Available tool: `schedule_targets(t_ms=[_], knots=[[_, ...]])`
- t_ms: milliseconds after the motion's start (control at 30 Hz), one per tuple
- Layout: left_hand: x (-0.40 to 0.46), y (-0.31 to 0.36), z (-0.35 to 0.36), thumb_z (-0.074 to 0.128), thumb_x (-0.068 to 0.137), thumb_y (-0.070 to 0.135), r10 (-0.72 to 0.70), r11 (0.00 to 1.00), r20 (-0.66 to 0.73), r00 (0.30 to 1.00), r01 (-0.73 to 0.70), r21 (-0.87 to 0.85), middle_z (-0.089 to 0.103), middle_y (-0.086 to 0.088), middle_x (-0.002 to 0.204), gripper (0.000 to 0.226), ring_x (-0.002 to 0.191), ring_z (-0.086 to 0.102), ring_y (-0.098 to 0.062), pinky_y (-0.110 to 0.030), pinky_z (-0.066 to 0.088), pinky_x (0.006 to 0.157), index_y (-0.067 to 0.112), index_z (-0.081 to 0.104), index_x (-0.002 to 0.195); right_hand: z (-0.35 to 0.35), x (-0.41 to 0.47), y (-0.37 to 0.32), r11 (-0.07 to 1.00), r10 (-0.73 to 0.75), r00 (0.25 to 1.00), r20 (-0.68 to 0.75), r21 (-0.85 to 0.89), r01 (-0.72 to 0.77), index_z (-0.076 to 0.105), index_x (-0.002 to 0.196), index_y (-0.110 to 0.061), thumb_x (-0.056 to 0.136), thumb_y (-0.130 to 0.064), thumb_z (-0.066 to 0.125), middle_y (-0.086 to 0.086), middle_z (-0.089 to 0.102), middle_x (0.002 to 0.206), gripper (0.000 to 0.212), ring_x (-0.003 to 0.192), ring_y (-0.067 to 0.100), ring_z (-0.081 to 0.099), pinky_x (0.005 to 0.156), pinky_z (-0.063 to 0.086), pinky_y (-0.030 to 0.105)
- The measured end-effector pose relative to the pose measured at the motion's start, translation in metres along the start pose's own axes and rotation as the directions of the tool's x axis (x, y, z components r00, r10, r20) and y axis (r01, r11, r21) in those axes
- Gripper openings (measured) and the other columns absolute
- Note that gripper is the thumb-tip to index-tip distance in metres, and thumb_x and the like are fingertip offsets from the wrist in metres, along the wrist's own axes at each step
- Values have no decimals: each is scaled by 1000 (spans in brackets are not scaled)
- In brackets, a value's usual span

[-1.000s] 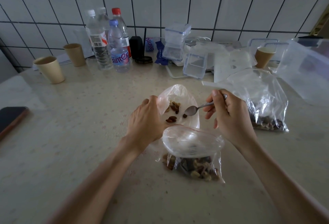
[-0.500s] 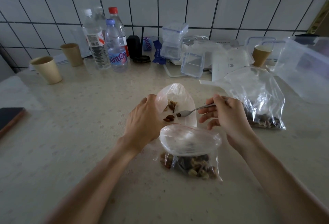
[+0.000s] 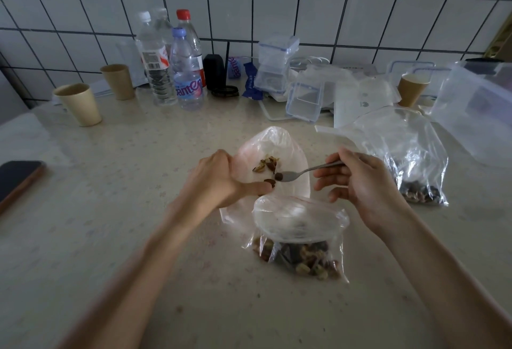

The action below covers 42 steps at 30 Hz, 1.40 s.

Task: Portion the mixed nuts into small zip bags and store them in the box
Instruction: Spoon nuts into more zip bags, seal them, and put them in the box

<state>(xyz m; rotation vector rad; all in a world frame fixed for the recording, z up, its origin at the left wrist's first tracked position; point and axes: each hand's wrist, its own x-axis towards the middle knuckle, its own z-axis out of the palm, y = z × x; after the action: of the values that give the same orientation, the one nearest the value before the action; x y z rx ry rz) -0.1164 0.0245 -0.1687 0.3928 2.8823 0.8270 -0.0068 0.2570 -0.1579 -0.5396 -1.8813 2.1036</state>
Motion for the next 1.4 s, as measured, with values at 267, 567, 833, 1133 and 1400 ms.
schedule_targets(t_ms=[267,567,833,1133,1400], knots=[[-7,1,-7,83,76,60,37,998,49,998,-35,-50,72,8,73,42,66,70,-9,-25,52,56,21,72,85,6,1,4,983,155,982,108,-114,-142,66,104,-2,110,-33,46,19,80,93,37,71,27,78,56,56,27],[-11,7,-11,87,77,37,20,974,112,993,6,-225,73,-6,98,41,87,72,-25,-48,63,83,14,67,103,12,4,5,942,307,930,203,72,-327,70,107,8,105,-26,59,24,78,102,36,92,31,79,66,64,29],[-15,15,-16,94,70,18,26,924,235,972,67,-376,74,0,103,57,90,73,-17,-30,63,75,18,65,119,14,6,8,960,239,956,171,108,-260,69,103,12,105,-15,56,28,77,99,30,91,35,79,58,61,25],[-15,15,-18,89,73,8,34,921,297,954,85,-380,73,0,104,54,92,71,-16,-32,63,80,20,66,121,20,12,-3,992,112,989,100,41,-117,66,103,13,107,-12,53,26,78,94,28,89,37,79,64,63,29],[-16,10,-32,92,74,23,71,945,385,920,62,-320,74,-2,114,55,104,71,-21,-42,63,86,24,66,123,27,13,-15,987,-36,997,61,-157,45,65,101,9,106,-7,52,22,78,86,21,80,36,79,62,65,36]])
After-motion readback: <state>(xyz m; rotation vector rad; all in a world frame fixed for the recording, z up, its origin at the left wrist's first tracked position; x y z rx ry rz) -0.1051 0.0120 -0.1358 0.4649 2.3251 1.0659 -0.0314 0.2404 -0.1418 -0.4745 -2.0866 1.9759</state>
